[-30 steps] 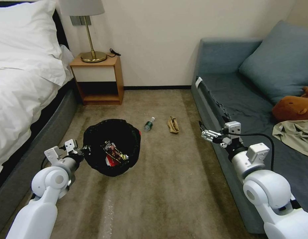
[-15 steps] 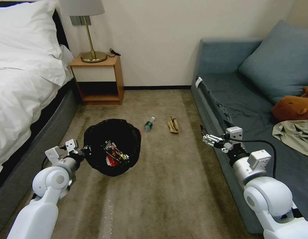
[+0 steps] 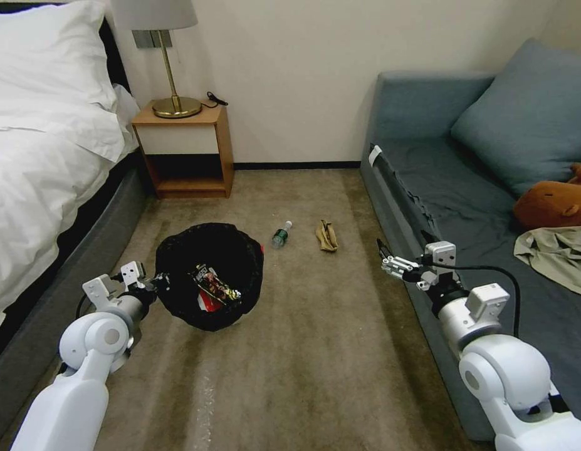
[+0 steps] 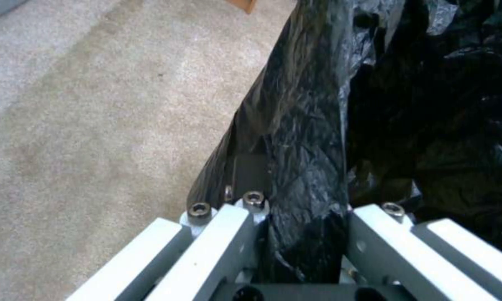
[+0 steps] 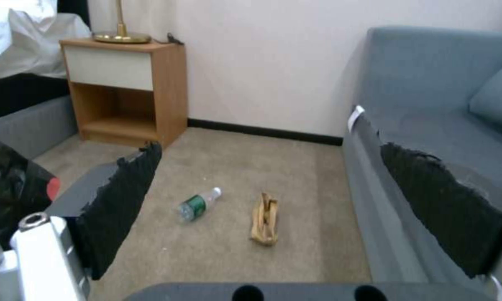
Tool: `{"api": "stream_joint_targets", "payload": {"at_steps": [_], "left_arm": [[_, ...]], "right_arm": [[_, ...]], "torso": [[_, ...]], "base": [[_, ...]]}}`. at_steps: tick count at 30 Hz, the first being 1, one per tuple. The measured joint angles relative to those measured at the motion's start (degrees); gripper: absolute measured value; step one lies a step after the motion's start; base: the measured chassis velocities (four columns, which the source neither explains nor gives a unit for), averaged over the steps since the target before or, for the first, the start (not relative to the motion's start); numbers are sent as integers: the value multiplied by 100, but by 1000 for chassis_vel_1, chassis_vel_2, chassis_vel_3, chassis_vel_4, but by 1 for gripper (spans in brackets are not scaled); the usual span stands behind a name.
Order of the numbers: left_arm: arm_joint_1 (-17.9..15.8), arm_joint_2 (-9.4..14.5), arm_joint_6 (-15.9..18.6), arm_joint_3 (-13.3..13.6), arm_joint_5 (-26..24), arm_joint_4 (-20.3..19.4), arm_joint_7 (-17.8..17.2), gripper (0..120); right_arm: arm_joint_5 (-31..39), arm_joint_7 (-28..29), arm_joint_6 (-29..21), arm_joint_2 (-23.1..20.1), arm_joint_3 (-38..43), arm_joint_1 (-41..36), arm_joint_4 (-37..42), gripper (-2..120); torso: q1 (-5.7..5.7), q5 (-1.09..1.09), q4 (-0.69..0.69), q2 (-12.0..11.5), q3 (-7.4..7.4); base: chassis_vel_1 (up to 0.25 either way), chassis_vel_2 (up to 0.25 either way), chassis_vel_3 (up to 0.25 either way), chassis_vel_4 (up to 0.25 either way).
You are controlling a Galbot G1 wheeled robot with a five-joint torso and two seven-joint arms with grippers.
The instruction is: Pick up the trash bin, then pick up the garbage on the floor and place it into the trash bin.
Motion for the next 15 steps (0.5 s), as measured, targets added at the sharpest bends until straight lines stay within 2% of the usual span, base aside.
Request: {"api": "stream_joint_targets", "payload": {"at_steps": [15], "left_arm": [[40, 93, -14, -47, -79, -92, -3, 2]], "right_arm": [[-110, -78, 6, 75, 19, -148, 62, 100]], "torso": [[0, 0, 0, 1, 0]], "base": [[0, 0, 0, 0]]}}
